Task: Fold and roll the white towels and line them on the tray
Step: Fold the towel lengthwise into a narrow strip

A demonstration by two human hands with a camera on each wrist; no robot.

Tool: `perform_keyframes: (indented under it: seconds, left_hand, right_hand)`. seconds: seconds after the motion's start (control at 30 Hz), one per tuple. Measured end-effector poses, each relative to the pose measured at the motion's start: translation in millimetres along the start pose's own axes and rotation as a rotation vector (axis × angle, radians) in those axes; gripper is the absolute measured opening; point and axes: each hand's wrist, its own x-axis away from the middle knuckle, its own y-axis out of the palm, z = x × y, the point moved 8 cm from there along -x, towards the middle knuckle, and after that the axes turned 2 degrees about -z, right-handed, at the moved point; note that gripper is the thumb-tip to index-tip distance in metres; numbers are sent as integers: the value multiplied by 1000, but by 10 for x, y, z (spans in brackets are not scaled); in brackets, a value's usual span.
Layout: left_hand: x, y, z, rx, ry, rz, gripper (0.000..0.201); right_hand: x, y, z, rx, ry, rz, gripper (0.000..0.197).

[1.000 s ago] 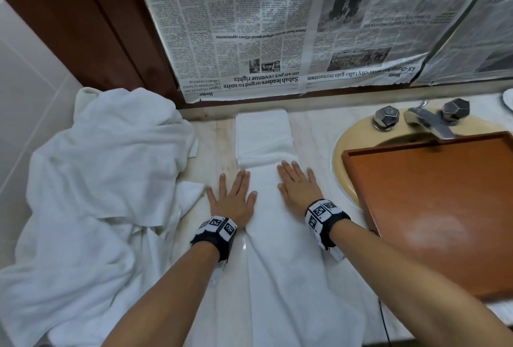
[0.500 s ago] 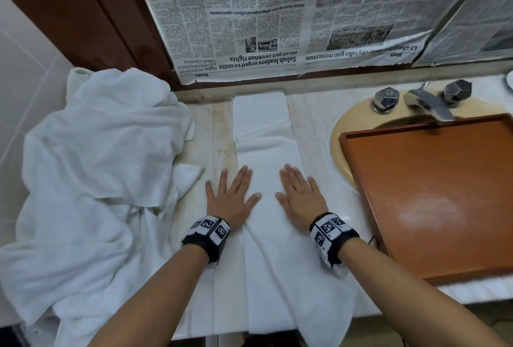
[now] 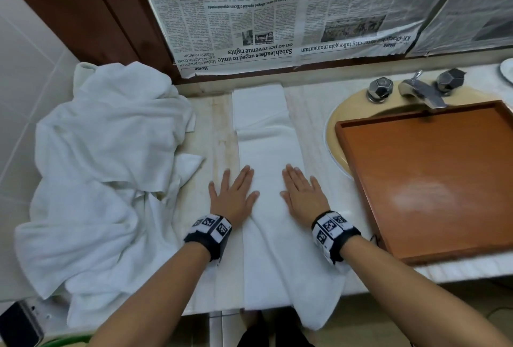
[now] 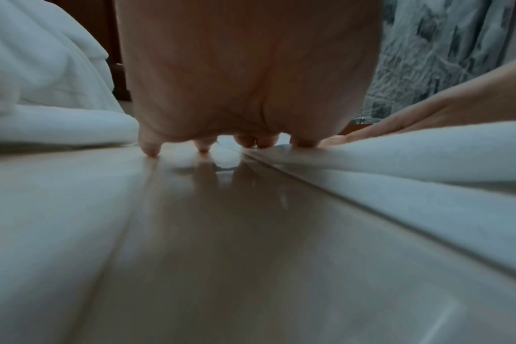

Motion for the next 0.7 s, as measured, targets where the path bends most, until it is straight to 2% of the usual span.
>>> perform_keyframes:
  seconds: [0.2, 0.33, 0.4, 0.5, 0.6, 0.7]
  left_hand:
    - [-418, -143, -10, -12, -34, -15, 66]
    - [-420, -230, 20, 60, -21, 13, 66]
    - [-283, -264, 75, 128, 24, 109, 64]
    - [20, -265, 151, 272, 150, 231, 53]
    - [218, -175, 173, 410, 231, 297, 36]
    - [259, -69, 163, 456, 183, 249, 32]
  right_hand:
    - [-279, -279, 183, -51, 85, 72, 56]
    - [60, -274, 53, -190, -63, 100, 61]
    - [358, -212, 34, -253, -94, 97, 60]
    - [721, -124, 39, -178, -66, 68, 53]
    - [813, -55, 43, -132, -10, 34, 40]
    - [785, -45, 13, -149, 38, 26, 22]
